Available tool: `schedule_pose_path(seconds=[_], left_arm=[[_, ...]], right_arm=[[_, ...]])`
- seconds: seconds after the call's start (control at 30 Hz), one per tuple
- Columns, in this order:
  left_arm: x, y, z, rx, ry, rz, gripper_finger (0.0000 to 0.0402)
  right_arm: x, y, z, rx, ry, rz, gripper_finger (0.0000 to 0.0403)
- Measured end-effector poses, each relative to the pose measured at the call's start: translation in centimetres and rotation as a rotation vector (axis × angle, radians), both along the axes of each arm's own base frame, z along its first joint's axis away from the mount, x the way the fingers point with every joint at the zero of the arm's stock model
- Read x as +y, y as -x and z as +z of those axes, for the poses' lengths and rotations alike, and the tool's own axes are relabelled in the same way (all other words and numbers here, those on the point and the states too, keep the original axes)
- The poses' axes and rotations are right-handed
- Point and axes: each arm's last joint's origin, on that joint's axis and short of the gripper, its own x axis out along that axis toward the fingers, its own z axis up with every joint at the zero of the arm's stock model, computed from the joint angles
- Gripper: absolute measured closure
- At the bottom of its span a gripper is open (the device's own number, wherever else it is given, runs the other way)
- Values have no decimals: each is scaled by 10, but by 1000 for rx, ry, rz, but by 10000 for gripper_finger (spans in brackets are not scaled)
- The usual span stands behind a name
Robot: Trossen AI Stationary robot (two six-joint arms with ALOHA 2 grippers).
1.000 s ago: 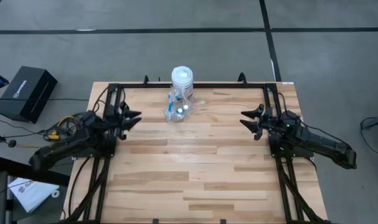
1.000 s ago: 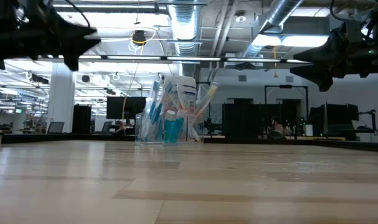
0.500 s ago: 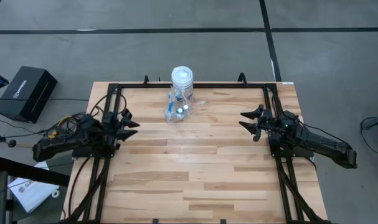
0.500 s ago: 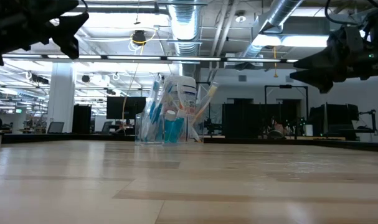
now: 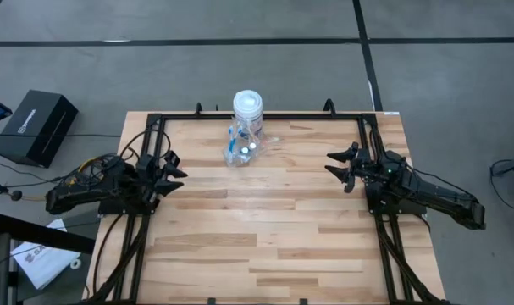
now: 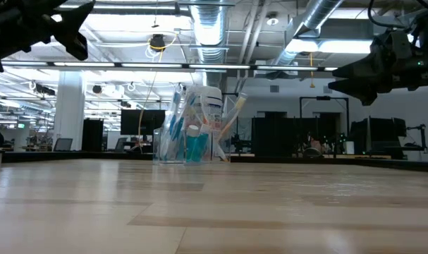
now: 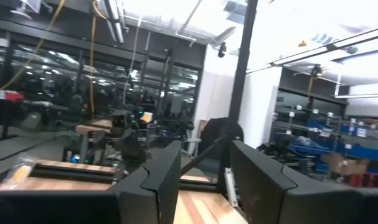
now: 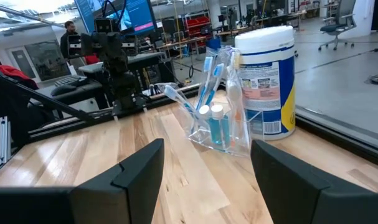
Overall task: Pick & Place toothbrushing station
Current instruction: Return to Home Position
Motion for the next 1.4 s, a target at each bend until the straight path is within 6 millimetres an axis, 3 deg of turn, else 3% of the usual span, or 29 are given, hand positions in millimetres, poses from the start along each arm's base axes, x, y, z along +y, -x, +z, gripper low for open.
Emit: schedule_pose_path(seconds=[0.8,1.4], left_arm=[[-7,0,1,-9,-1,-76,266],[-5,-13,-9,121,19,-76,266]], right_arm=[[0,0,0,0,0,1,172],[0,0,0,0,0,1,172]])
